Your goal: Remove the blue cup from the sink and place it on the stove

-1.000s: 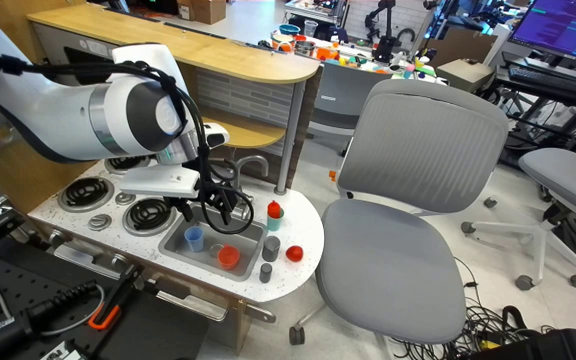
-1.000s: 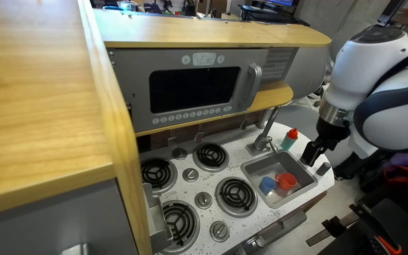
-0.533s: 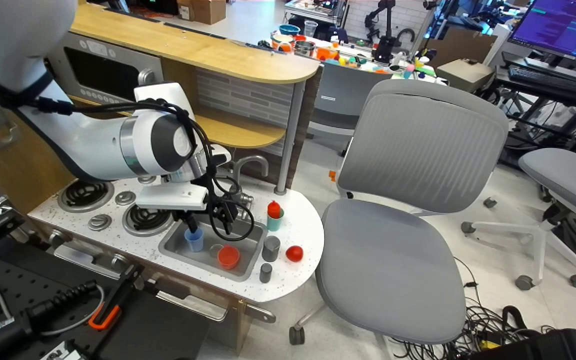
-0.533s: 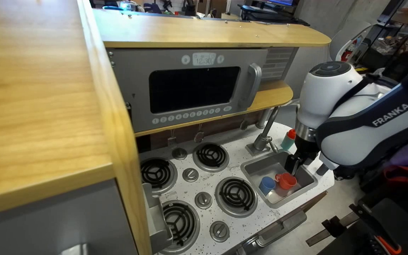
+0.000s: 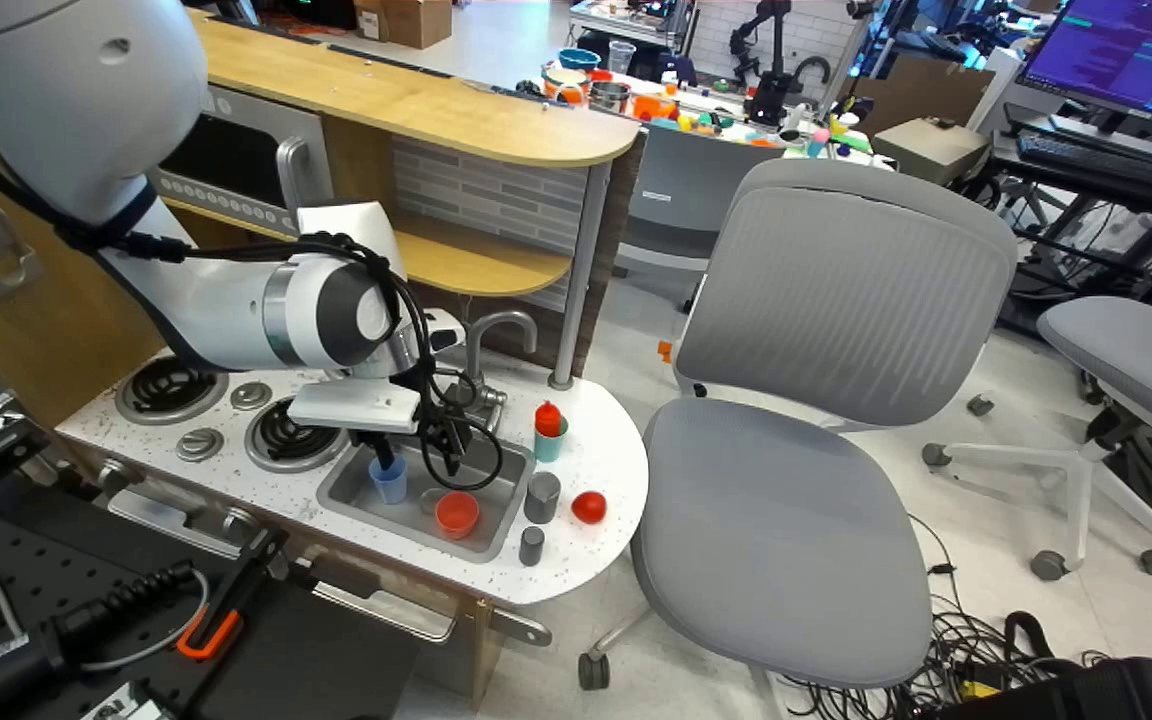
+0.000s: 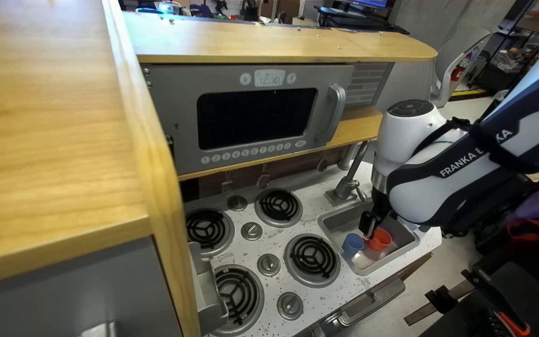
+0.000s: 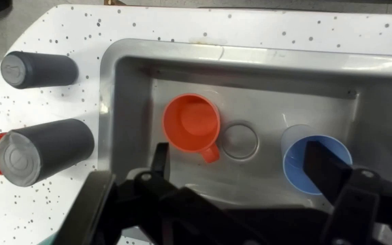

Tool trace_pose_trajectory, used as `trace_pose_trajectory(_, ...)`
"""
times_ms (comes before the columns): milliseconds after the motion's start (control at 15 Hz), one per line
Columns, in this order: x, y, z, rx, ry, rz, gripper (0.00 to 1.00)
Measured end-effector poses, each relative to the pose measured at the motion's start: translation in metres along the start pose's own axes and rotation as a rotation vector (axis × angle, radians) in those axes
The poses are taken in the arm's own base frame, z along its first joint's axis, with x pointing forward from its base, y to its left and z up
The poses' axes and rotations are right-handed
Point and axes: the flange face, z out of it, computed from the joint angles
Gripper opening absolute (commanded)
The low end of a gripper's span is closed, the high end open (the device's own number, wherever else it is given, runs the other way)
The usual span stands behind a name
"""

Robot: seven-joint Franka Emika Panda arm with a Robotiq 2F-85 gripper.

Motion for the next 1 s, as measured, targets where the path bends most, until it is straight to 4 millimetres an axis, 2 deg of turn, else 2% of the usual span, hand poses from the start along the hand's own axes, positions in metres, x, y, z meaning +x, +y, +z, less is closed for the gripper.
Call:
trace_pose_trajectory(333,0.013,0.001,0.005,0.016,-0.015,0.002,1.00)
trace_pose_trajectory(1000,0.025,-0.017,0.022,0.037,-0.071,-0.020,1.00)
